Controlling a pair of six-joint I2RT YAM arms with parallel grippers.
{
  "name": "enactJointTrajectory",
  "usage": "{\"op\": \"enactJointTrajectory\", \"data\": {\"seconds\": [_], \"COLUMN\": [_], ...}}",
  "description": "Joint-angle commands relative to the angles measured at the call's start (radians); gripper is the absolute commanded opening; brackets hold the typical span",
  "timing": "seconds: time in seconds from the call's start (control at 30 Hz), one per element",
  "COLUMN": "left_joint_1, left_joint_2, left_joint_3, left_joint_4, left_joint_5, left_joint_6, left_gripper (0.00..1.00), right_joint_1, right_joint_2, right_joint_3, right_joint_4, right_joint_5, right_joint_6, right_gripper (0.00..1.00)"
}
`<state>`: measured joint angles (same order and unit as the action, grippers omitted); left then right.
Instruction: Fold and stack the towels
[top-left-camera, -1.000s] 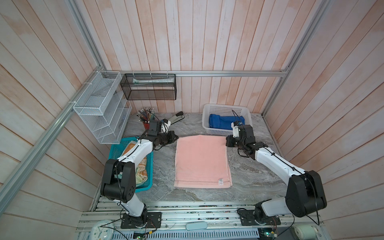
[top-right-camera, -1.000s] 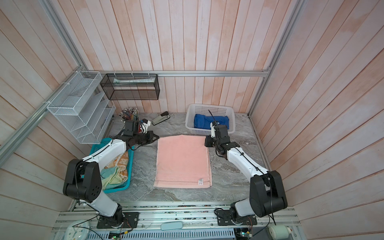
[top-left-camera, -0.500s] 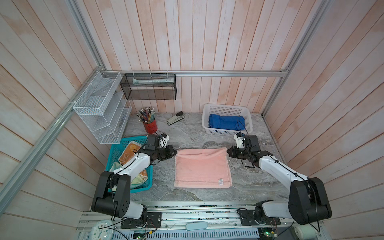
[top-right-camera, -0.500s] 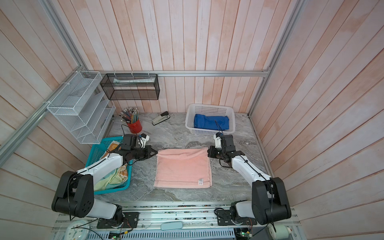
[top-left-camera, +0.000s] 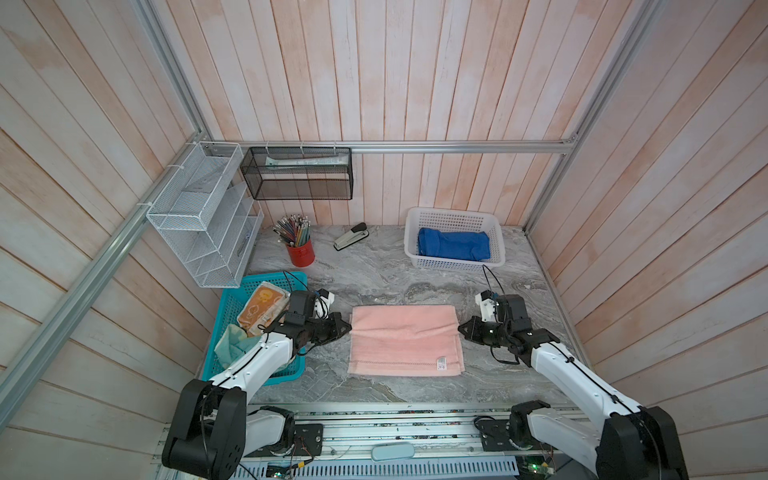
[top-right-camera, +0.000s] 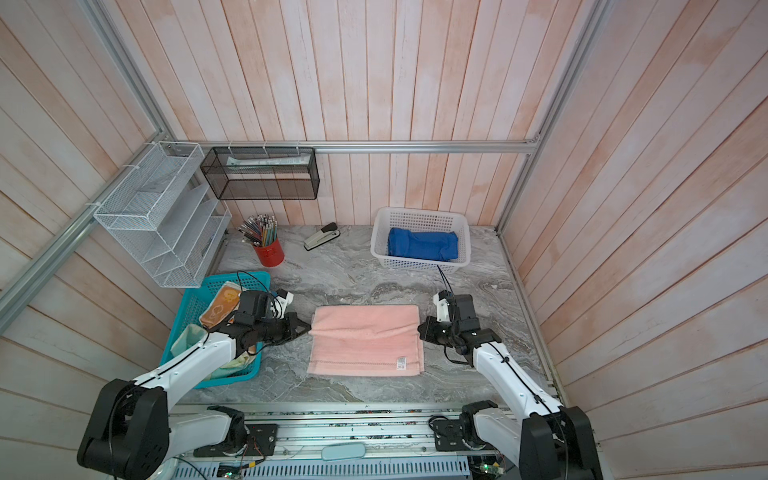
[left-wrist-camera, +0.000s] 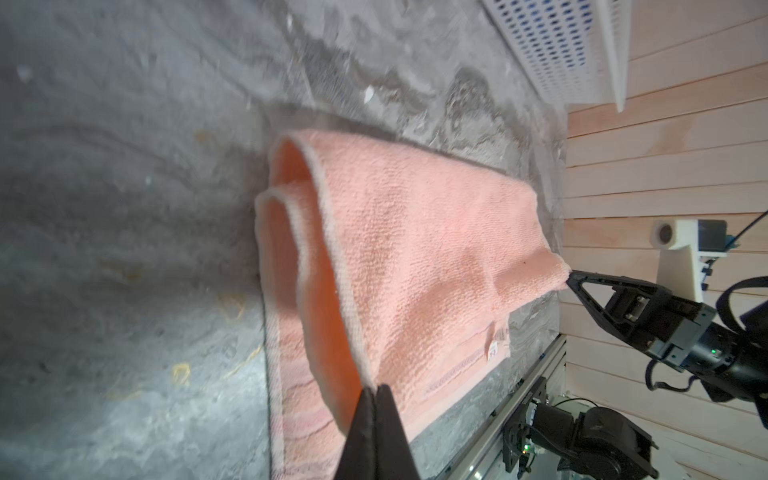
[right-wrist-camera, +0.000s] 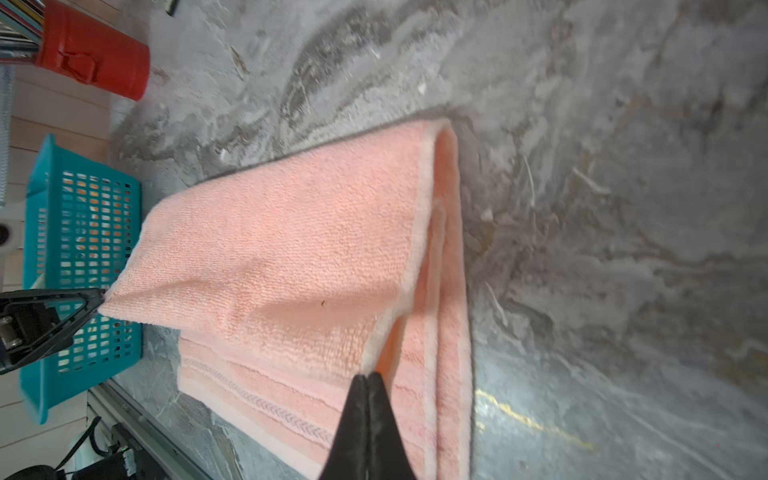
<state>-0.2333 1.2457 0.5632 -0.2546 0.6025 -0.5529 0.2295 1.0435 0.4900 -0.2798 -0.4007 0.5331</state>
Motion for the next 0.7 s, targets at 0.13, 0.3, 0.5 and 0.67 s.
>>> {"op": "enactJointTrajectory", "data": {"seconds": [0.13, 0.3, 0.5, 0.67], "left_joint_1": [-0.04, -0.047, -0.063, -0.112], "left_joint_2": [0.006, -0.055, -0.151, -0.232], "left_joint_3": [-0.006, 0.102, 0.115, 0.004], "left_joint_4": [-0.03, -0.183, -0.334, -0.329], "left_joint_5": [-0.028, -0.07, -0.096, -0.083], "left_joint_6": [-0.032, -0.011, -0.022, -0.095], "left_gripper": [0.0, 0.0, 0.0, 0.0], "right_joint_1": [0.005, 0.004, 0.005, 0.007], "right_joint_2": [-0.033, -0.049, -0.166, -0.283], "right_joint_3": [-0.024, 0.09, 0.087, -0.01], "right_joint_4": [-0.028, -0.183, -0.299, -0.347], "right_joint_5": [0.018, 0.068, 0.074, 0.064], "right_joint_6": [0.067, 0.016, 0.053, 0.113], "right_gripper": [0.0, 0.0, 0.0, 0.0]}}
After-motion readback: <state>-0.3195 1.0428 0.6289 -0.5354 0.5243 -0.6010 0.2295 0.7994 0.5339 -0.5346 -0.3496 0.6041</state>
